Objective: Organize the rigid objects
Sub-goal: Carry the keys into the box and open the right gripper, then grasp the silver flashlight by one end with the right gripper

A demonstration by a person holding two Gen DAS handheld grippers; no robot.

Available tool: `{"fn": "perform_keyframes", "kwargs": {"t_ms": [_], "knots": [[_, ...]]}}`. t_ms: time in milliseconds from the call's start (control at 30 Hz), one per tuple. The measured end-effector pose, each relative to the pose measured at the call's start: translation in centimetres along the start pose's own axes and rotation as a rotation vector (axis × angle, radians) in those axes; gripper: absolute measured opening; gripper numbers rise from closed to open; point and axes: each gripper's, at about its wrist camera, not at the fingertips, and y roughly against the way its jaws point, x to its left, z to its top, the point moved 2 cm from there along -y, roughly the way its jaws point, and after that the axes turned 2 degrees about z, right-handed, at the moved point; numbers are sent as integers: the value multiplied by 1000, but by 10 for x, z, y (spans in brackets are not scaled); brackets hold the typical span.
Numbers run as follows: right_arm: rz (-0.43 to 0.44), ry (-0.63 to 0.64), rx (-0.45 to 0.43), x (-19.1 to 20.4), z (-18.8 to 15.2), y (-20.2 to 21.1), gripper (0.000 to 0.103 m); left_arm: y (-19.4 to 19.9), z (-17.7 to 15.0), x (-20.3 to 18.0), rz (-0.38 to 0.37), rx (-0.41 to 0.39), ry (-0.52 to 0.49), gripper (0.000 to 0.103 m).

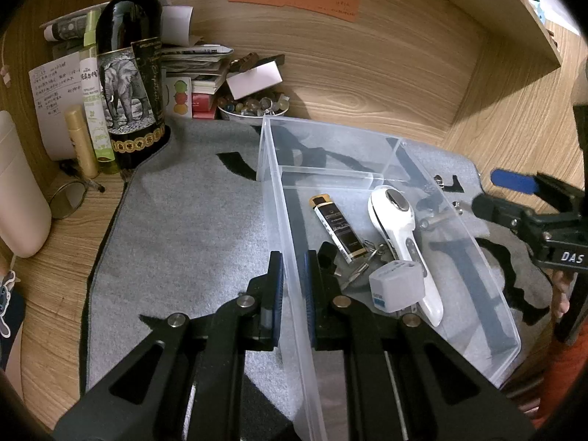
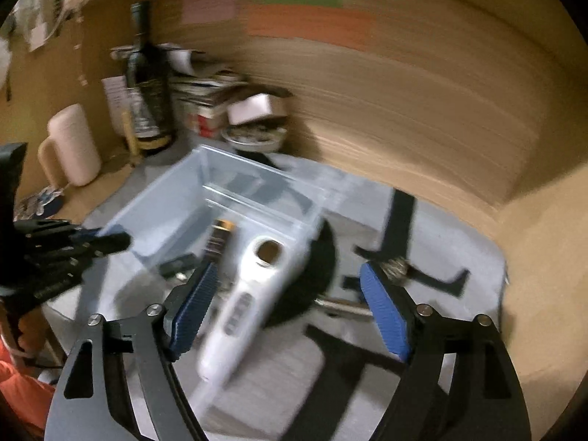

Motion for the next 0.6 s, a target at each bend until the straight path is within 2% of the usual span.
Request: {"fn": "perform_keyframes", "kwargs": {"t_ms": [133, 367, 533, 600], "knots": [[-53, -58, 64, -23, -19, -10, 80, 0, 0, 0, 3, 0, 0, 11], [-76, -143, 153, -55, -41, -38, 80, 0, 0, -1, 6, 1, 2, 11], [-88, -148, 177, -69, -38, -56, 80, 0, 0, -1, 8, 1, 5, 11], [-64, -162, 174, -74, -32, -60, 80, 0, 0, -1, 9, -1, 8, 11]]}}
